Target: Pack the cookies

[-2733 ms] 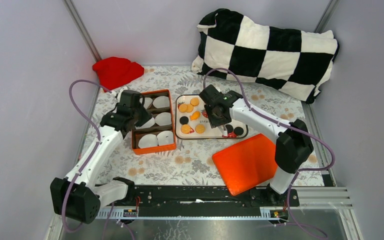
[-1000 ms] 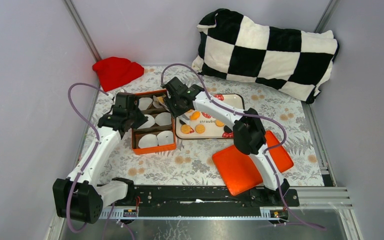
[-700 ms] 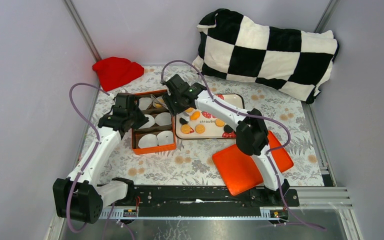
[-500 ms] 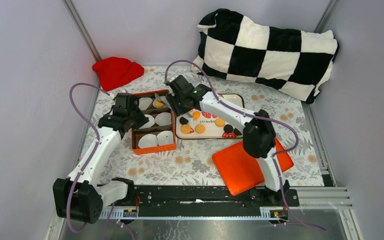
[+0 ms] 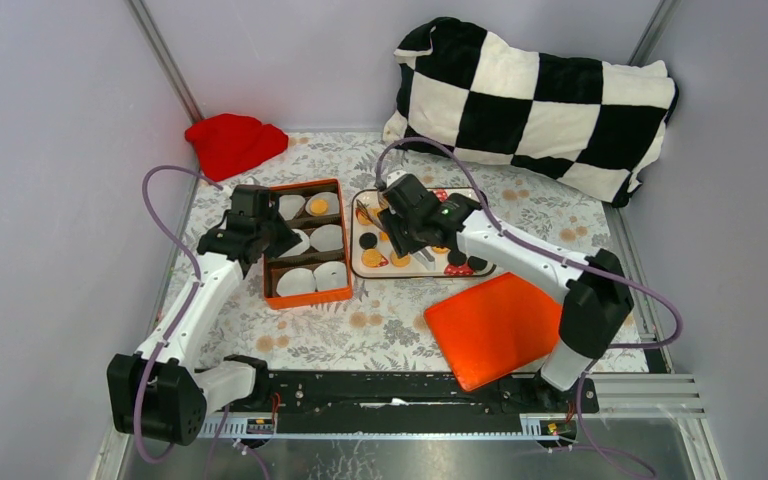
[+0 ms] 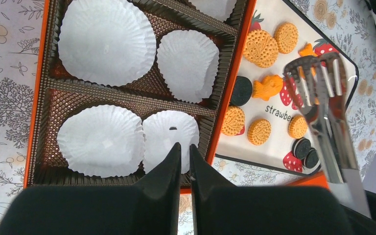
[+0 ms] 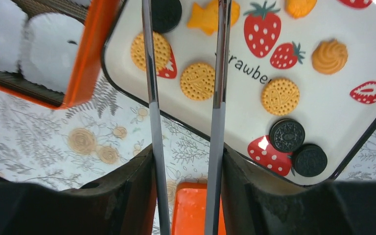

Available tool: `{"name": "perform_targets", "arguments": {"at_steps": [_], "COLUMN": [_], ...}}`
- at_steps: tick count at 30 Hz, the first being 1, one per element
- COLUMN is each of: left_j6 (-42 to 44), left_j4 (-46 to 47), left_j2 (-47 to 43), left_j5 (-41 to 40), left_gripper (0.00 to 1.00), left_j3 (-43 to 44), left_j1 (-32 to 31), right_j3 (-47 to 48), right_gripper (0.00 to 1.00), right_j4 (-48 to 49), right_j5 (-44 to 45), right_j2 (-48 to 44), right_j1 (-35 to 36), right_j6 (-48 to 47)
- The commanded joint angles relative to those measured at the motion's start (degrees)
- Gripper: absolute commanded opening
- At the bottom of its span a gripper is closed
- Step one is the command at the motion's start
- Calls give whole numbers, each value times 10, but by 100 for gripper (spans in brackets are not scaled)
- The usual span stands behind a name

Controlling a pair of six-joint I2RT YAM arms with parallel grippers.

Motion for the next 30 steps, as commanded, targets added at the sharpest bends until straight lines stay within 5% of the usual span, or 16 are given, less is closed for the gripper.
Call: {"name": "perform_targets", "arguments": {"at_steps": [1,19,30], "left_j6": [6,9,-2], "left_j4": [26,27,49], "left_j2": [4,6,14], "left_j5": [16,10,56], "left_gripper": [14,14,14], "left_j3": [-10,-21,-40], "left_j1": [6,6,6], "right_j3": [-10,88,141], "right_gripper": [50,52,52], "right_j4": [28,-1,-95], "right_j5": [18,53,163], "right_j2": [32,161,206], "right_j1": [3,12,68], "right_j6": [0,-42,-62]}}
